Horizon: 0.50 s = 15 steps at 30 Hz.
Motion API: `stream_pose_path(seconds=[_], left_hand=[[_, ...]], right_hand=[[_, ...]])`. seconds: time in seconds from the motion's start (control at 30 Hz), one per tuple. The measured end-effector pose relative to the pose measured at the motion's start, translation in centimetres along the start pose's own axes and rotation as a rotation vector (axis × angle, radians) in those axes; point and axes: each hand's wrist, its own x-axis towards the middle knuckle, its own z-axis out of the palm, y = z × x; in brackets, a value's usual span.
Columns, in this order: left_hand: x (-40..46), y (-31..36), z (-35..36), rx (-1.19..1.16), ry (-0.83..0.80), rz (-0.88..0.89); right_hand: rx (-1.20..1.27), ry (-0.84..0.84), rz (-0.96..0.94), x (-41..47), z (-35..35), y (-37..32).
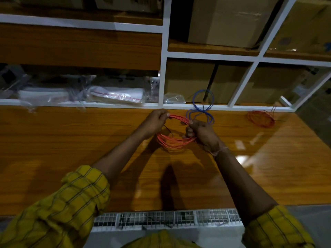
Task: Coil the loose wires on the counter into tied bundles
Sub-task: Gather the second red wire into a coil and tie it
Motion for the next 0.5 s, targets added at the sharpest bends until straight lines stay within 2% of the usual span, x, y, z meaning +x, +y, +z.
stream_pose_path(seconds=[0.1, 0.33, 0.4, 0.5], left_hand=[[0.6, -0.3, 0.8, 0.08, 0.083, 0.007], [1.3, -2.1, -0.5, 0.068, 0.103, -0.123], [1.3, -2.7, -1.4, 0.079, 0.11, -0.135], [1.3, -4.3, -3.2, 0.075, 0.118, -0.137]], right_hand=[[0.058, -0.045, 0.042, 1.5, -0.7, 1.2], [0.332, -0.16, 0.239, 4.7, -0.1, 3.9], [0.268, -0.175, 0.292, 6.1, -0.3, 4.7], [-0.036, -0.018, 0.234, 8.5, -0.3, 5.8]])
